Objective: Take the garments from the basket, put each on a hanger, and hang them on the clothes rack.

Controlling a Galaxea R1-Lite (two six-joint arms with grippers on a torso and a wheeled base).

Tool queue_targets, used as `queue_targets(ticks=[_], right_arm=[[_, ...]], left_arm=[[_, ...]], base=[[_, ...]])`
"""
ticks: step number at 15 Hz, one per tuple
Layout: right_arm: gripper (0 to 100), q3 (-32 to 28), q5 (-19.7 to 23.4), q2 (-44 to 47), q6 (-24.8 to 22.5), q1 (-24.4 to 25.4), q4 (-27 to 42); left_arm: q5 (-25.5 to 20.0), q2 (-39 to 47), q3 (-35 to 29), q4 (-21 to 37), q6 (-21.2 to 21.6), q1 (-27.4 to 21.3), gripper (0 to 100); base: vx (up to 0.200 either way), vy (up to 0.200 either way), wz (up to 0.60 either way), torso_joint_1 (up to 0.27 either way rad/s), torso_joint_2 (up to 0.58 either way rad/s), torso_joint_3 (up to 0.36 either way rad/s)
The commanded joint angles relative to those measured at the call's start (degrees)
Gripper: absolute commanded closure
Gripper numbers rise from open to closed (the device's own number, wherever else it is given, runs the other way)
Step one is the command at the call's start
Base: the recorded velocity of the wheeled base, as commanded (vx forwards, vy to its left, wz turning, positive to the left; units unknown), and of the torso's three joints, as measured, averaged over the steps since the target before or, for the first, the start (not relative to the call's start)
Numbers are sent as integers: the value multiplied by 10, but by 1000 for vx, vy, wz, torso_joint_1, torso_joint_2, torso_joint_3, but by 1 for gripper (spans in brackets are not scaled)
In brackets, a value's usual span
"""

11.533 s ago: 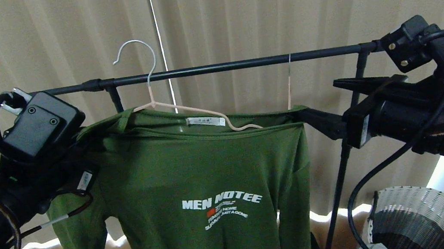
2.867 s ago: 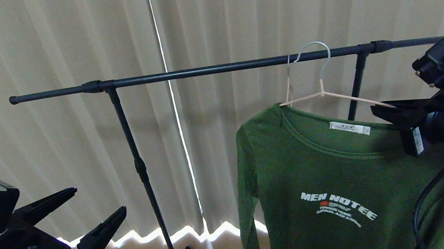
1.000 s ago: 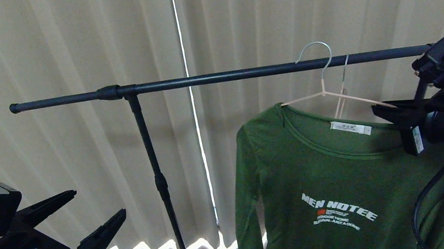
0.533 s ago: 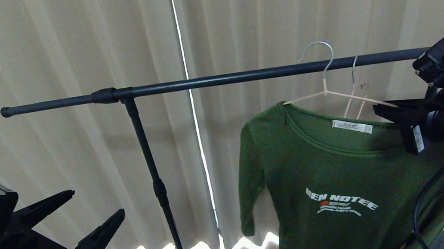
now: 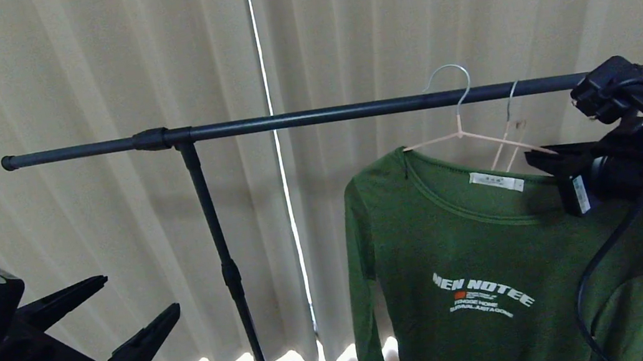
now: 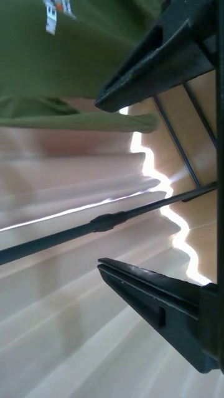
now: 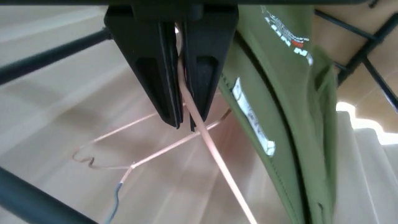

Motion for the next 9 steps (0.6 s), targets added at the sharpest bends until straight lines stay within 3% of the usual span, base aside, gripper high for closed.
queue_targets(ticks=[1, 5, 9], right_arm=[[100, -42, -27, 64, 23, -11, 1], [100, -82, -55, 119, 43, -15, 1], [100, -78, -54, 124, 43, -8, -1]], left_arm=[[0, -7, 2, 0, 0, 0, 0], [0, -10, 3, 0, 1, 0, 0], [0, -10, 7, 0, 8, -1, 0]], base=[[0, 0, 0, 0, 0, 0], [0, 0, 0, 0, 0, 0], [0, 0, 0, 0, 0, 0]])
